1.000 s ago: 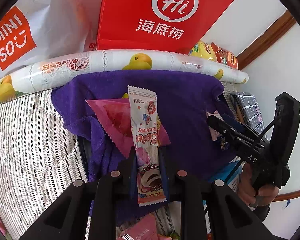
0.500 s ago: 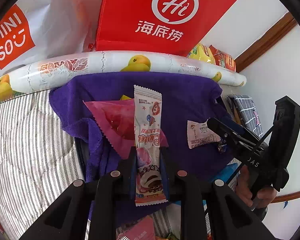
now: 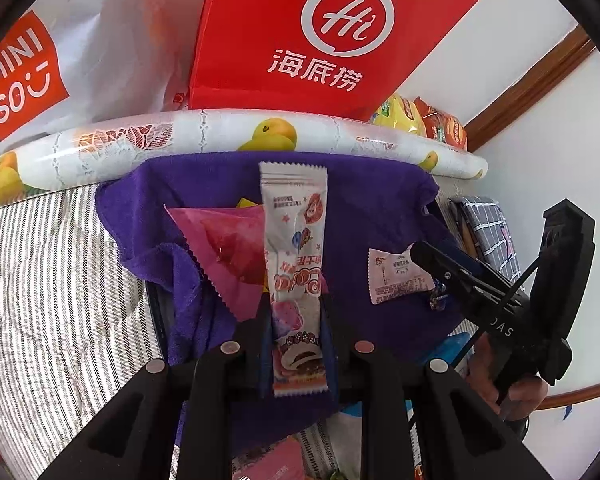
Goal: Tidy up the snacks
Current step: 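Lower the white ice-cream packet onto the towel and open the left tool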
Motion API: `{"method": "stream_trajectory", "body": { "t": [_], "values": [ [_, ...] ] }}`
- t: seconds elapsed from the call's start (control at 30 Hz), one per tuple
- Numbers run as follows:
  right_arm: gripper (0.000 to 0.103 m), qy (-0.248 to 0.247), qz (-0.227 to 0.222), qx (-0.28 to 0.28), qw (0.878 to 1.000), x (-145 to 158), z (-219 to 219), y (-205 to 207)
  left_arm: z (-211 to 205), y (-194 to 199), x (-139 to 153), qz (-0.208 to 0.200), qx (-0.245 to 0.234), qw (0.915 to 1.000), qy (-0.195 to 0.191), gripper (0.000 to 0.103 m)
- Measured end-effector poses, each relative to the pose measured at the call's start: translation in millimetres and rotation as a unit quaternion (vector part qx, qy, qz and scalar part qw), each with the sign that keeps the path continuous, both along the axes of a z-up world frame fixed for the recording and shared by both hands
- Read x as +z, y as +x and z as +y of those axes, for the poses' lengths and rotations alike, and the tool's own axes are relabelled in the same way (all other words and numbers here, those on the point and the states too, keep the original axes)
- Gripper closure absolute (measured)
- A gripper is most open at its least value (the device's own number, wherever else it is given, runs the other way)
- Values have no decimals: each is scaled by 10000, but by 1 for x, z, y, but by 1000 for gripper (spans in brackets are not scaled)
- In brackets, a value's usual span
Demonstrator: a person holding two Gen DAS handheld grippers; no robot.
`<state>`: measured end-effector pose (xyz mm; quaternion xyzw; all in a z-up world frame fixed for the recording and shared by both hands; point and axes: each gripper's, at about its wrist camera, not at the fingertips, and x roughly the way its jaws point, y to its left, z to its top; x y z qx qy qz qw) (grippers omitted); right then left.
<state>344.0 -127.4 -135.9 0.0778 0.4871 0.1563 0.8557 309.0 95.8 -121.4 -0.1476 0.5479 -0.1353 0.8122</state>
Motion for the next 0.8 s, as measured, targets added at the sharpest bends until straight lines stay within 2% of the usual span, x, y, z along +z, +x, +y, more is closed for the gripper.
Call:
{"method": "stream_trajectory", "body": {
  "t": [0.2, 0.3, 0.37, 0.8],
  "values": [
    [28, 10, 10, 0, 10000, 0, 0, 0, 2, -1, 5, -37, 32, 10000, -72, 72],
    [28, 19, 17, -11, 10000, 0, 0, 0, 2, -1, 9, -92, 58, 9999, -79, 64],
    [28, 19, 18, -14, 10000, 0, -1, 0, 3, -2, 12, -127, 71, 9999, -76, 53],
    [28, 146, -56, -154, 9998, 7, -7, 0, 5, -10, 31, -338, 88, 9994, 22, 48]
  ]
}}
